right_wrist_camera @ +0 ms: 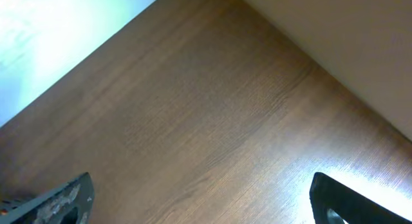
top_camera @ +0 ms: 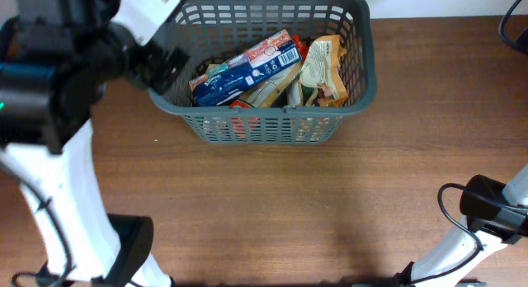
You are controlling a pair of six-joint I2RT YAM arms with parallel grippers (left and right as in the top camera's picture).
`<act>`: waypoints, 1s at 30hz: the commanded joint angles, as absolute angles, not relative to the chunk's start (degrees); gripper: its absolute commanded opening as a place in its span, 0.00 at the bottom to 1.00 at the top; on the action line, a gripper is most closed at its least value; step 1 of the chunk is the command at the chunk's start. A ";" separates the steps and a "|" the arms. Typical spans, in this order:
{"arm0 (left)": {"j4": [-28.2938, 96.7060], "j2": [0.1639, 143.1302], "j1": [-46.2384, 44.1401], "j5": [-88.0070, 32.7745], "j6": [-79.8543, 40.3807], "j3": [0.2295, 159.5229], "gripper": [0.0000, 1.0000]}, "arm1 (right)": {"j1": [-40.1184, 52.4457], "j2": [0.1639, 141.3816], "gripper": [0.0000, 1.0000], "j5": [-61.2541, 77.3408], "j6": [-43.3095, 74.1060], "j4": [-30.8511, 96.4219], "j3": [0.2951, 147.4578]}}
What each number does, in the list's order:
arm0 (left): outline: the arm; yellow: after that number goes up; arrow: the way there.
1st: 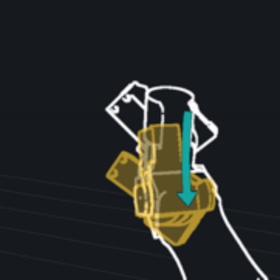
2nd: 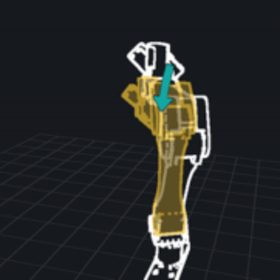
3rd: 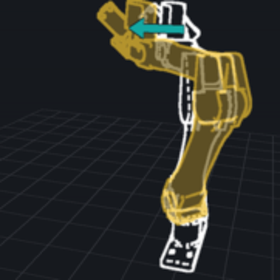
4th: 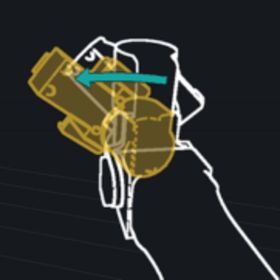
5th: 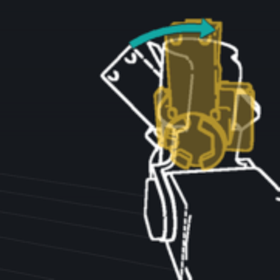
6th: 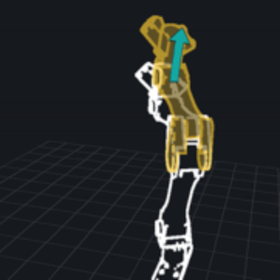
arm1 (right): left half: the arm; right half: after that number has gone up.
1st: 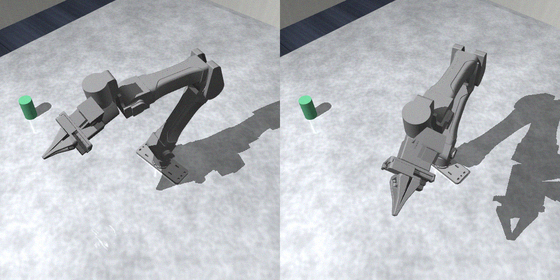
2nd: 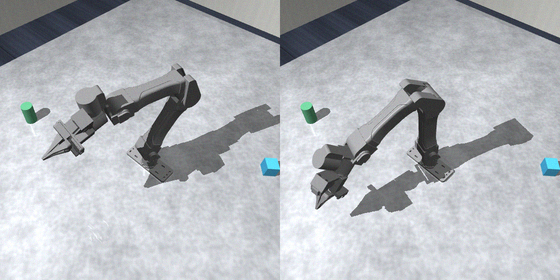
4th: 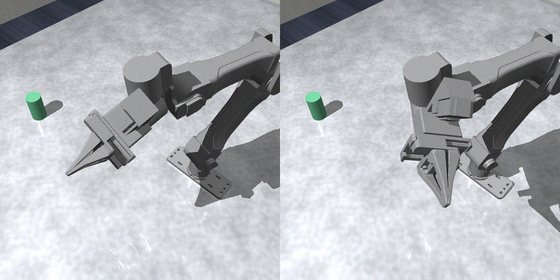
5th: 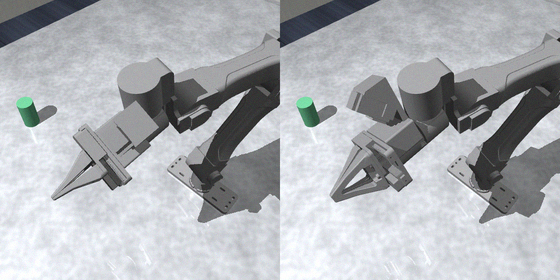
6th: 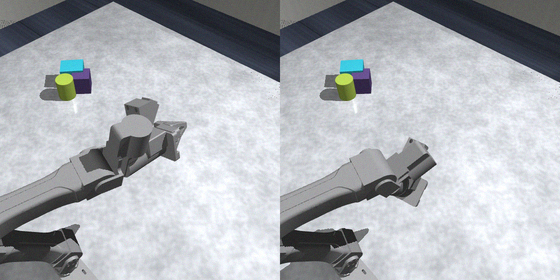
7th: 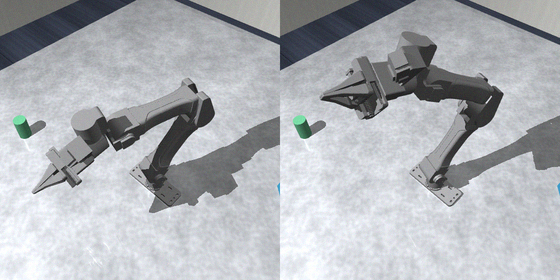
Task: Pack container
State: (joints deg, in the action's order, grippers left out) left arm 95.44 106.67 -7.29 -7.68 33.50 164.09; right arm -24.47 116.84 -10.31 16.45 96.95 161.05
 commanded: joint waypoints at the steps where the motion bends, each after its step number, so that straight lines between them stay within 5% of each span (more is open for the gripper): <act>1: 96.66 101.34 -5.56 -7.86 30.20 163.87 0.99 | -24.82 116.09 0.99 -11.20 16.58 97.30 160.92; 10: 96.68 88.20 -4.27 -8.05 27.97 160.07 0.99 | -24.82 116.09 0.99 -11.20 16.58 97.30 160.92; 30: 93.84 47.20 -4.27 -8.12 7.07 117.97 0.99 | -24.82 116.09 0.99 -11.20 16.56 97.30 160.92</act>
